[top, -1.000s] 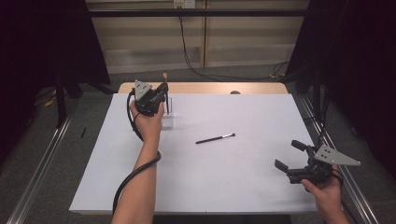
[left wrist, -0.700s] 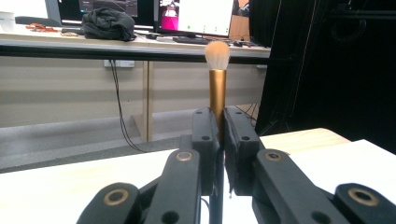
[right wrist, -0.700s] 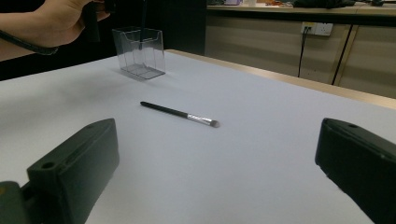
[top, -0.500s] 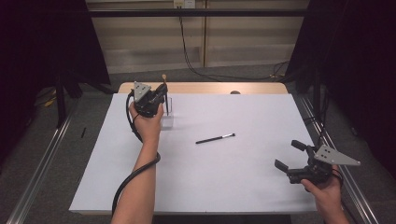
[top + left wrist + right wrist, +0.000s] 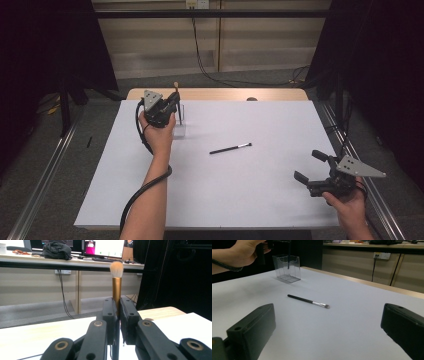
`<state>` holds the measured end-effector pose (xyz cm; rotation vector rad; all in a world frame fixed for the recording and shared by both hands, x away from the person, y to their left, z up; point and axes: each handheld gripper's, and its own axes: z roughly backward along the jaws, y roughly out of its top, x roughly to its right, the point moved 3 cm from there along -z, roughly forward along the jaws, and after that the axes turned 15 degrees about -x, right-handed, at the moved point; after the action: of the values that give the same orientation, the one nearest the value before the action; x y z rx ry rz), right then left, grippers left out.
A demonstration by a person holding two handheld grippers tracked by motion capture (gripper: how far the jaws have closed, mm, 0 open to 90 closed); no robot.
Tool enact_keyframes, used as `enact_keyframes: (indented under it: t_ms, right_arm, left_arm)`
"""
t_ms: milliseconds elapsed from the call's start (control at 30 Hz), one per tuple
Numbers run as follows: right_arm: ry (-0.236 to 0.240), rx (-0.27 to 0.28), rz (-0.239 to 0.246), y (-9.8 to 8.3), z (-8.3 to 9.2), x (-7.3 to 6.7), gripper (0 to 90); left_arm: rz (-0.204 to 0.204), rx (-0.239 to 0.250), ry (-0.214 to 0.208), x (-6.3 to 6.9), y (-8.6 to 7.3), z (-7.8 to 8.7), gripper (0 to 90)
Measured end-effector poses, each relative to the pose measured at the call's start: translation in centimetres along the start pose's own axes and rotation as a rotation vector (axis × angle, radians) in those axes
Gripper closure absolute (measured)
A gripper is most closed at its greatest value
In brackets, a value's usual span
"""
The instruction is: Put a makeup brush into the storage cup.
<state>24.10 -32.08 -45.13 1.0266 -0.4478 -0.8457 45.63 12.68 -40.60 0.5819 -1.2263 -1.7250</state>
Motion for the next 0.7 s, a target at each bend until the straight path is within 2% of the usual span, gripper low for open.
enact_keyframes:
  t_ms: [67,133,367,533,633,700]
  right_arm:
    - [-0.001,0.000,0.000,0.0,0.0,0.0,0.0]
    - [-0.001,0.001,-0.001,0.0,0.0,0.0,0.0]
    - [0.000,0.001,0.001,0.0,0.0,0.0,0.0]
    - [-0.001,0.002,0.003,0.0,0.0,0.0,0.0]
    - [-0.001,0.002,0.003,0.0,0.0,0.0,0.0]
    - [-0.001,0.003,0.003,0.0,0.0,0.0,0.0]
  left_arm:
    - [0.006,-0.005,-0.005,0.1,-0.2,-0.1,83.2]
    - [-0.006,-0.018,-0.006,0.2,-0.6,-0.1,83.1]
    - [0.012,-0.010,-0.015,0.1,-0.5,0.1,81.5]
    - [0.020,-0.015,-0.025,0.1,-0.2,0.4,66.5]
    - [0.019,-0.018,-0.044,0.0,-0.3,0.6,50.7]
    - [0.033,-0.023,-0.066,-0.1,-0.4,0.8,45.7]
